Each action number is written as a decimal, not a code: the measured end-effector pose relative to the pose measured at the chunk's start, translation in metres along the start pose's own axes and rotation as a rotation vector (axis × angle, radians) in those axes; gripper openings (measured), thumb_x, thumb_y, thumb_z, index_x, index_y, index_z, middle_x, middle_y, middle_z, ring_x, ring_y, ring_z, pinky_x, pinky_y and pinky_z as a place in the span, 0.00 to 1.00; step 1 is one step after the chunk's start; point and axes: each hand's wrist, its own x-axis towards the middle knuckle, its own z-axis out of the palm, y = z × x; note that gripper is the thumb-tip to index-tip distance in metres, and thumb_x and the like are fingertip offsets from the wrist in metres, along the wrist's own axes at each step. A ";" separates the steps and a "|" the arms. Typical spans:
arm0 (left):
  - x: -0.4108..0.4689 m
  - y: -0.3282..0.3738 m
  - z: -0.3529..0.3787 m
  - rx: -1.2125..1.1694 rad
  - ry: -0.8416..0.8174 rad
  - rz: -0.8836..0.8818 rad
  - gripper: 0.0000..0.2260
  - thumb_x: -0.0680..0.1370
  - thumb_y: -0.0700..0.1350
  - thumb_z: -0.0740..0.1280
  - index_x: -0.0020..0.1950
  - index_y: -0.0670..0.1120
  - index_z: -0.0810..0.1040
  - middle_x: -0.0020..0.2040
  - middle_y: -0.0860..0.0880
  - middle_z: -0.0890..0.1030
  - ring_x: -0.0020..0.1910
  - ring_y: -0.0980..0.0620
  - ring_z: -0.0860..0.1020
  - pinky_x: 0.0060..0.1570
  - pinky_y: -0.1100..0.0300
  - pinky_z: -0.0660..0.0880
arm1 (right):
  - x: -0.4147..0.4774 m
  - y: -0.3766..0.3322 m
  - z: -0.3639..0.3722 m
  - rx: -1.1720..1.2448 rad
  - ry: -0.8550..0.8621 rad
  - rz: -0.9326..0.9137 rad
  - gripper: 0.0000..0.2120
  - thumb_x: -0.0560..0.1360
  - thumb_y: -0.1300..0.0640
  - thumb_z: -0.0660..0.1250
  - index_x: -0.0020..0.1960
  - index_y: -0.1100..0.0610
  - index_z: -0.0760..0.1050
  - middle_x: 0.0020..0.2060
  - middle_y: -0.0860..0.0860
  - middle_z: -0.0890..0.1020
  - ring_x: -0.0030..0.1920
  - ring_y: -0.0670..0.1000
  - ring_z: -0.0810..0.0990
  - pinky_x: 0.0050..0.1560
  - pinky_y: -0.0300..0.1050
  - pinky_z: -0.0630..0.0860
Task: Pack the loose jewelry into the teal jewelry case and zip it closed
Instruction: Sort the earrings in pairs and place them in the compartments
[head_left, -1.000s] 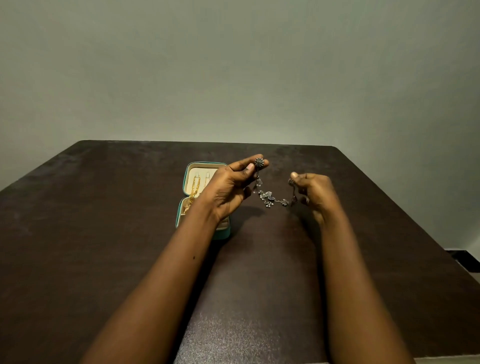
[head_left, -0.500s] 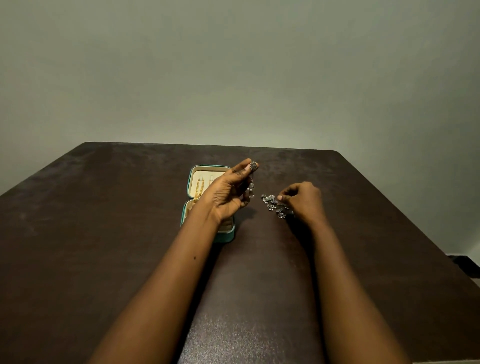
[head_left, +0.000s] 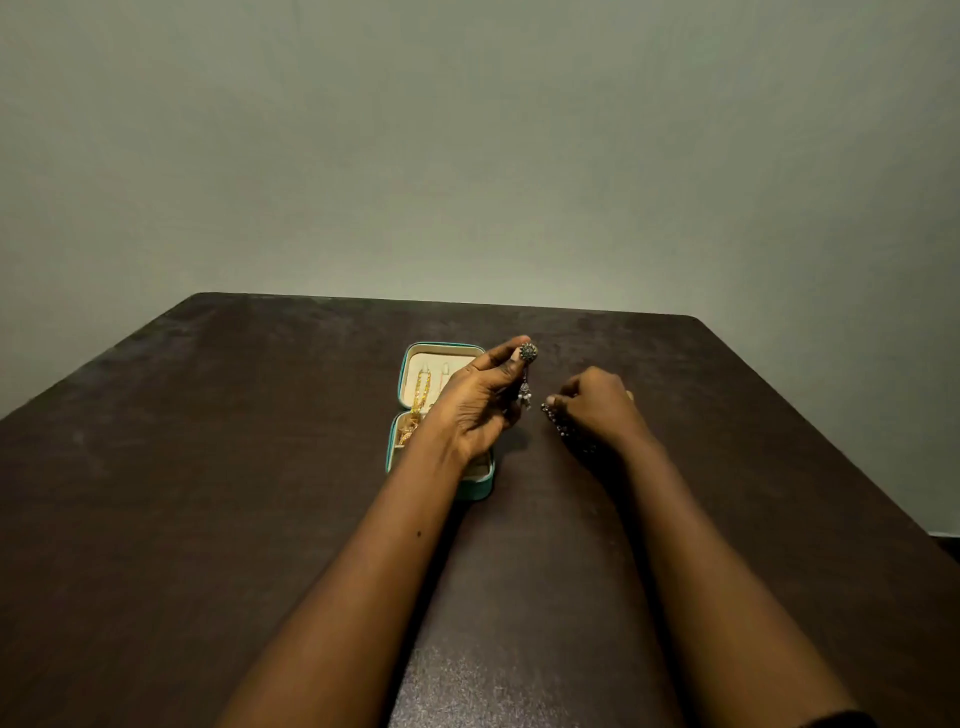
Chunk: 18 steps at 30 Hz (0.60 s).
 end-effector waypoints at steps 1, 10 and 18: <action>0.000 0.000 0.000 -0.010 0.000 0.010 0.09 0.77 0.38 0.64 0.44 0.51 0.80 0.30 0.56 0.81 0.27 0.59 0.72 0.34 0.63 0.64 | 0.004 0.001 0.001 0.041 0.034 0.011 0.09 0.73 0.53 0.69 0.47 0.58 0.82 0.47 0.57 0.84 0.53 0.56 0.80 0.59 0.51 0.74; 0.000 -0.002 -0.001 -0.018 -0.024 0.040 0.08 0.77 0.38 0.63 0.45 0.50 0.78 0.31 0.55 0.81 0.25 0.59 0.72 0.35 0.62 0.66 | 0.014 0.003 0.012 0.028 0.073 0.105 0.06 0.72 0.57 0.70 0.44 0.59 0.82 0.46 0.60 0.83 0.49 0.59 0.81 0.51 0.50 0.78; 0.004 -0.004 -0.004 0.054 -0.003 0.081 0.06 0.78 0.40 0.63 0.45 0.49 0.78 0.30 0.54 0.77 0.22 0.61 0.70 0.25 0.67 0.67 | 0.016 0.007 -0.003 0.544 0.203 0.051 0.02 0.72 0.61 0.70 0.43 0.58 0.82 0.37 0.52 0.82 0.40 0.47 0.78 0.48 0.43 0.75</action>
